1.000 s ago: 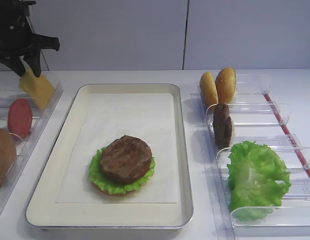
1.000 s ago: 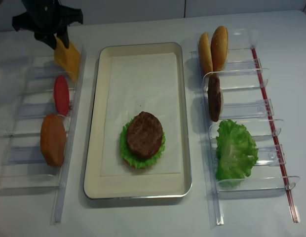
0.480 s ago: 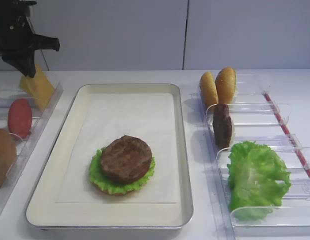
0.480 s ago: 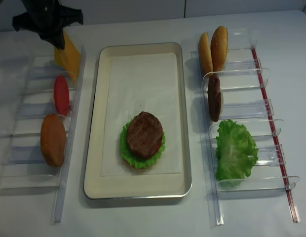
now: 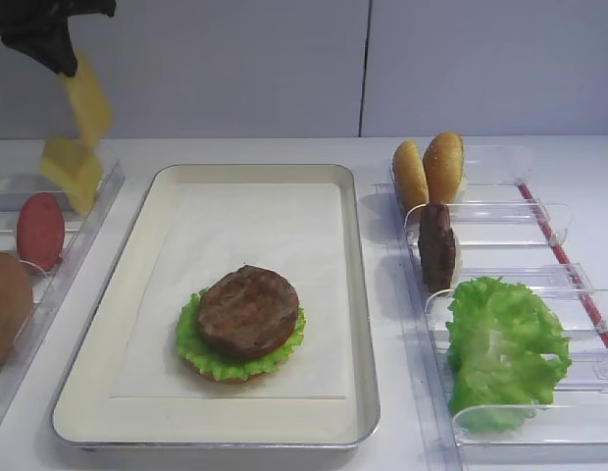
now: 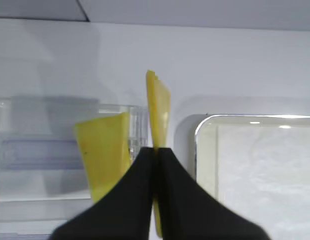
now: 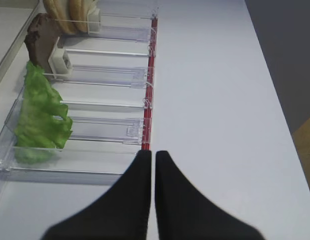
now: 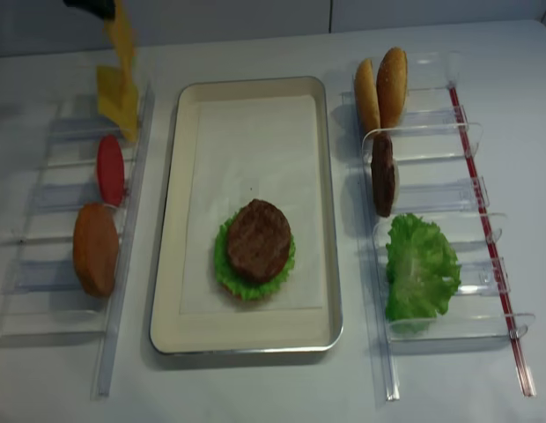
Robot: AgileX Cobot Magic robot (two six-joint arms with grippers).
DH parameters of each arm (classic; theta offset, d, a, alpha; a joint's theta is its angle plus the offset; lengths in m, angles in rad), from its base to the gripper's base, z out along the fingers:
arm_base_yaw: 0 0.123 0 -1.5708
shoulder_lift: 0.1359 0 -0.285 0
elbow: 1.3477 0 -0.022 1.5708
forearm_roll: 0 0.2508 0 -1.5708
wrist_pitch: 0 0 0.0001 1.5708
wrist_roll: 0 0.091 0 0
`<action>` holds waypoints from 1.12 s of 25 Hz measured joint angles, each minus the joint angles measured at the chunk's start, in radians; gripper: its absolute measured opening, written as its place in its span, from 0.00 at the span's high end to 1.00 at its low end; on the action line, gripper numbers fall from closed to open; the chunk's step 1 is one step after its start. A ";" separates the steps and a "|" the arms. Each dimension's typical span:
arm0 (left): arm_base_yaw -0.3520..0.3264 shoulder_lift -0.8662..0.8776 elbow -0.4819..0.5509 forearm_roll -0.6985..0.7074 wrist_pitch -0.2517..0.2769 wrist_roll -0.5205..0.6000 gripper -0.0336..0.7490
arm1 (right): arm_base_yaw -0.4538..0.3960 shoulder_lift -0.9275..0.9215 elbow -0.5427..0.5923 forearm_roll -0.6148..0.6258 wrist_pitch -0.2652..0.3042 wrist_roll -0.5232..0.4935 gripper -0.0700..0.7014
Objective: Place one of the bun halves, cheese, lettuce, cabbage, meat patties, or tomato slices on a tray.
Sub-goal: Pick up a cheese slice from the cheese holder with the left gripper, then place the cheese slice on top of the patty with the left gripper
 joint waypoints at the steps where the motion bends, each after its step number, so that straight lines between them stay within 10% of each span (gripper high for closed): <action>1: 0.000 -0.019 0.000 -0.016 0.002 0.002 0.97 | 0.000 0.000 0.000 0.000 0.000 0.000 0.84; 12: 0.000 -0.316 0.210 -0.207 0.006 0.100 0.97 | 0.000 0.000 0.000 0.000 0.000 0.000 0.84; 21: 0.000 -0.595 0.611 -0.368 0.005 0.230 0.97 | 0.000 0.000 0.000 0.000 0.000 0.000 0.84; 28: 0.000 -0.711 0.989 -0.769 -0.041 0.453 0.97 | 0.000 0.000 0.000 0.000 0.000 0.000 0.84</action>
